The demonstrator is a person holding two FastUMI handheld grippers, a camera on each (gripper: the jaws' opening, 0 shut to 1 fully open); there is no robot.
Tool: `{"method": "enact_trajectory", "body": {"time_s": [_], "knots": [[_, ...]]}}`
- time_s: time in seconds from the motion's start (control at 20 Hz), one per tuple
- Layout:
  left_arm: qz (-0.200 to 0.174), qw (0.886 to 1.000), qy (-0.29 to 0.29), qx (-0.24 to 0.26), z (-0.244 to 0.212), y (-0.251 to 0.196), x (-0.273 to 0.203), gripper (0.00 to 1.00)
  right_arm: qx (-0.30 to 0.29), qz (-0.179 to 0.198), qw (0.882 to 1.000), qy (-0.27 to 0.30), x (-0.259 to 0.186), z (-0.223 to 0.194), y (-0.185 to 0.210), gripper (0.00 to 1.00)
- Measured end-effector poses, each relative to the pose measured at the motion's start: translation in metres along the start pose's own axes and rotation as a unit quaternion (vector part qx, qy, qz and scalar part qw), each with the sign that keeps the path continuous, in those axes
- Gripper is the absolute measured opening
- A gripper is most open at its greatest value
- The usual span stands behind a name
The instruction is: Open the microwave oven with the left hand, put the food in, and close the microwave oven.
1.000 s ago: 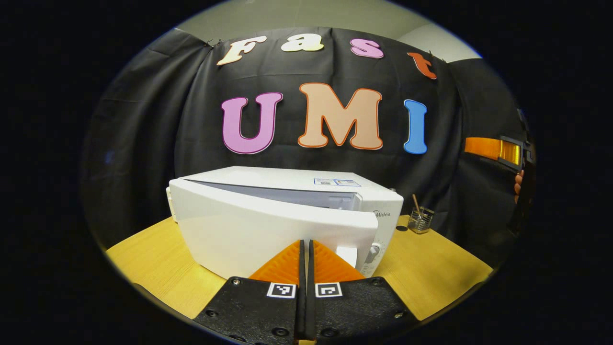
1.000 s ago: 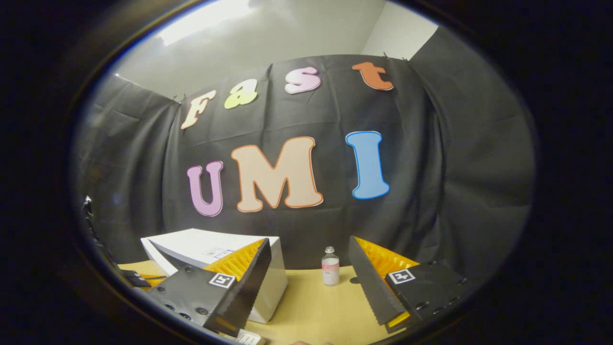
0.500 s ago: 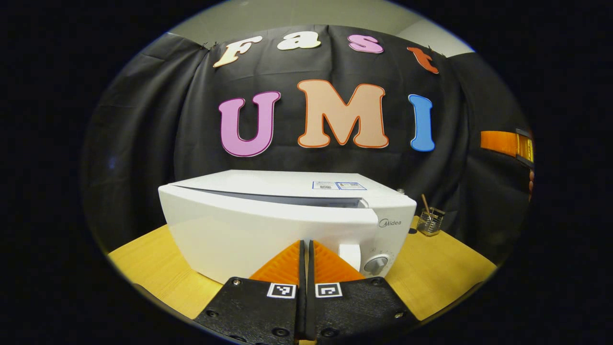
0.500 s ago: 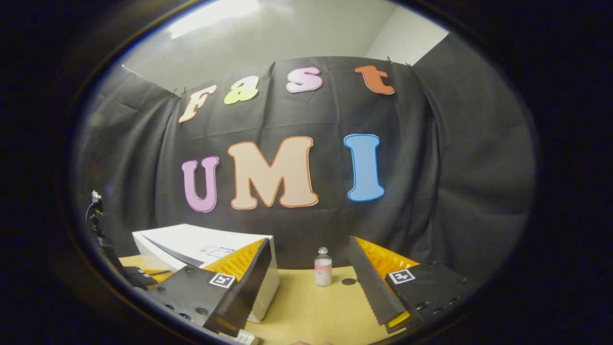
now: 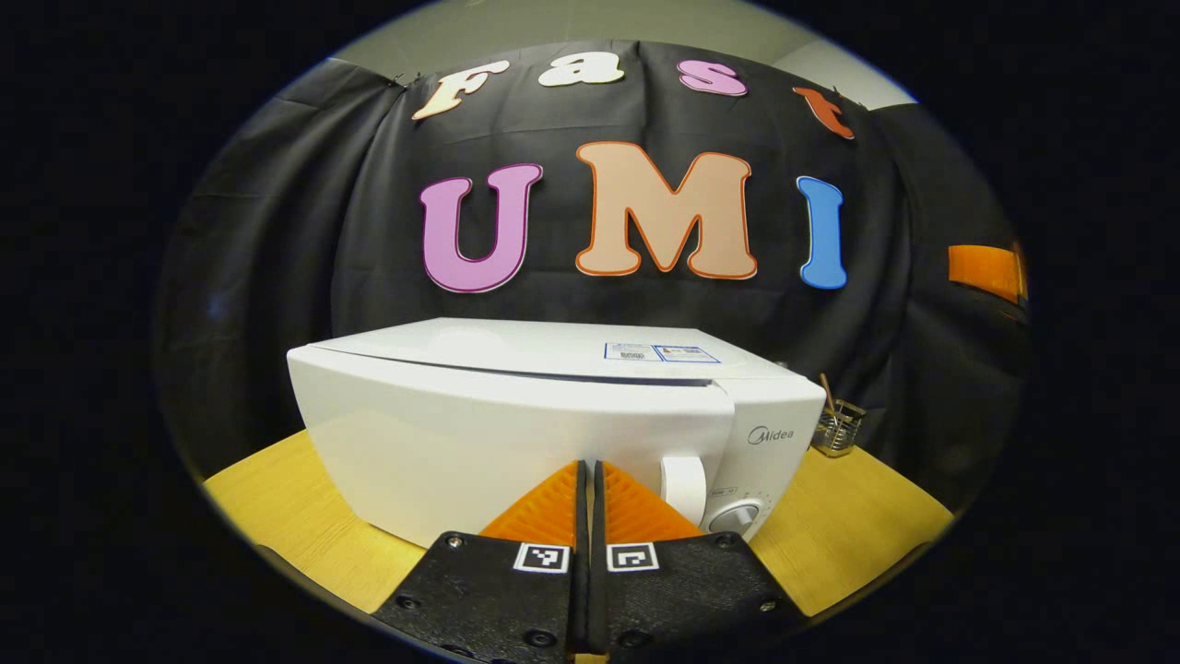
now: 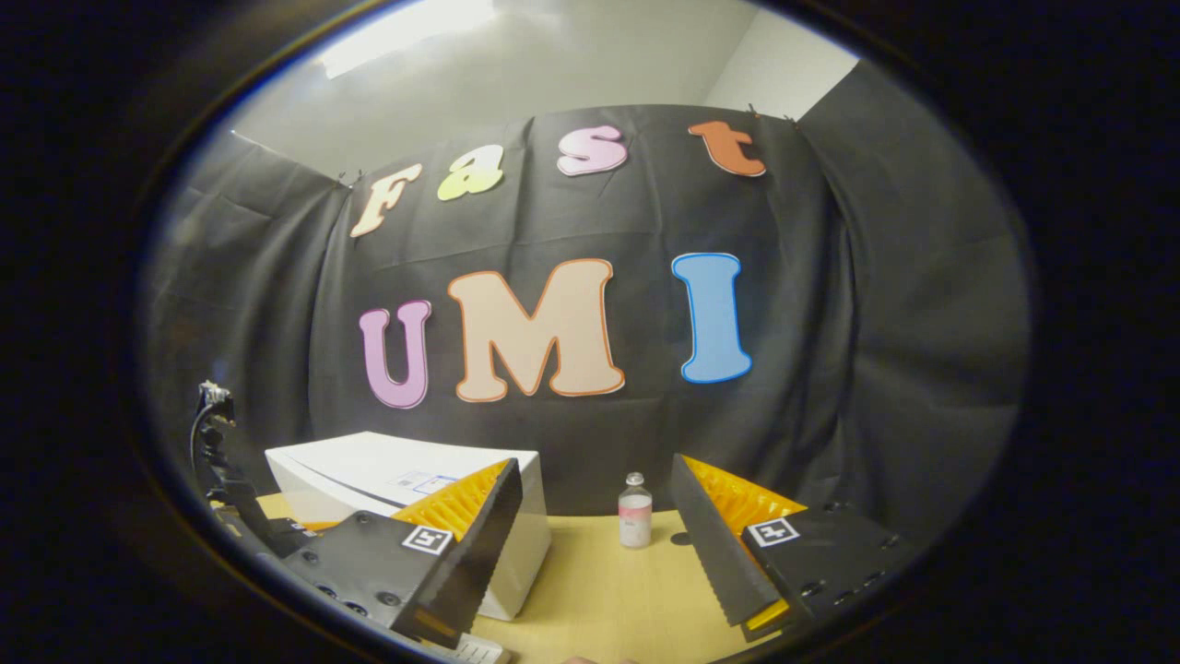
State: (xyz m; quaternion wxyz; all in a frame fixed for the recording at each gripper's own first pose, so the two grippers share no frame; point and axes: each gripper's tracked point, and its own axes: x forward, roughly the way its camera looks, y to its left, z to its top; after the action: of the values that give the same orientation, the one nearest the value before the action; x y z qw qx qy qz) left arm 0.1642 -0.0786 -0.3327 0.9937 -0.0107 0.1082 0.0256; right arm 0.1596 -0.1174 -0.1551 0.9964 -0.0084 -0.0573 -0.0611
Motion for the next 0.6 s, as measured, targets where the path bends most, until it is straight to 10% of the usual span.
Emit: {"method": "enact_trajectory", "body": {"time_s": [0.6], "knots": [[0.004,1.0,-0.007,0.015,0.0044,0.0022,0.0032,0.01,0.01,0.005,1.0,0.007,0.0022,-0.0021,-0.0005,0.92]]}}
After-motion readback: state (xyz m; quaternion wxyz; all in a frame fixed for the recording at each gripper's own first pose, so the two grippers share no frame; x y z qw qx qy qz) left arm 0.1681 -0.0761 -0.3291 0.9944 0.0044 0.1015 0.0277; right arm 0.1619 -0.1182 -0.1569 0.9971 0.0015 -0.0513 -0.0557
